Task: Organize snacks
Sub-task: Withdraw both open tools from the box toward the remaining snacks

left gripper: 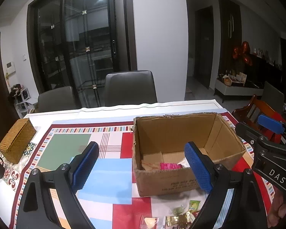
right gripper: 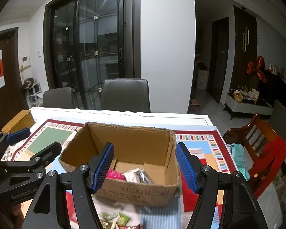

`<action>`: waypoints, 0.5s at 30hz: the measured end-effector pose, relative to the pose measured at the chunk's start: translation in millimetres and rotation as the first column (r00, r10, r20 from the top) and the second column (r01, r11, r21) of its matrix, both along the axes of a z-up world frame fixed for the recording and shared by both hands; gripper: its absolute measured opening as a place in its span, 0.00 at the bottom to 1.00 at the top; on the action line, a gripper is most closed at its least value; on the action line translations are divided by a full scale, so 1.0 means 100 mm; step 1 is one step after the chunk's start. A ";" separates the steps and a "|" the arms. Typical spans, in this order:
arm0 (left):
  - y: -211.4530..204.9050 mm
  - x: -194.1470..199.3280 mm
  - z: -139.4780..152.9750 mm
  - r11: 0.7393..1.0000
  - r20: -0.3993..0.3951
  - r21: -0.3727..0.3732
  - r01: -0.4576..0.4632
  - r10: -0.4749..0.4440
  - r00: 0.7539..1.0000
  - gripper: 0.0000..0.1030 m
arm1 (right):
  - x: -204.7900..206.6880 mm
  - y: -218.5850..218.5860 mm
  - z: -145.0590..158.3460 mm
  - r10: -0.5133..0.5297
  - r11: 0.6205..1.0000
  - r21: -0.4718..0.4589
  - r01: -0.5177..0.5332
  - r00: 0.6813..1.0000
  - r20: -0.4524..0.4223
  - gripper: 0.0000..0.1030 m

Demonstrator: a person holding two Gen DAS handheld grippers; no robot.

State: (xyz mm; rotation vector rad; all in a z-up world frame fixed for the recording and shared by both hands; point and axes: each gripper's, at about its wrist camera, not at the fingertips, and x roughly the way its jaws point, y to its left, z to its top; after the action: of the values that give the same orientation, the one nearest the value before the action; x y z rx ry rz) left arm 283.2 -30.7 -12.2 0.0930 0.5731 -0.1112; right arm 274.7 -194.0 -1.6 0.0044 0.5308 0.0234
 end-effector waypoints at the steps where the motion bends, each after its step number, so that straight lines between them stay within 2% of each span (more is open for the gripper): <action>1: 0.00 -0.02 0.00 1.000 0.000 0.000 0.000 0.000 1.000 0.89 | -0.03 0.00 0.00 -0.001 1.000 -0.001 0.001 1.000 0.001 0.66; 15: 0.07 -0.36 -0.04 1.000 0.003 0.013 -0.006 0.006 1.000 0.89 | -0.33 0.04 -0.02 -0.009 1.000 -0.006 0.009 1.000 -0.001 0.66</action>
State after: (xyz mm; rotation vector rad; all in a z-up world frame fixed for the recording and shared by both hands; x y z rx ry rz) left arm 247.1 -24.1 -15.9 0.1043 0.5709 -0.1015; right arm 241.7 -190.2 -3.9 0.0008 0.5316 0.0134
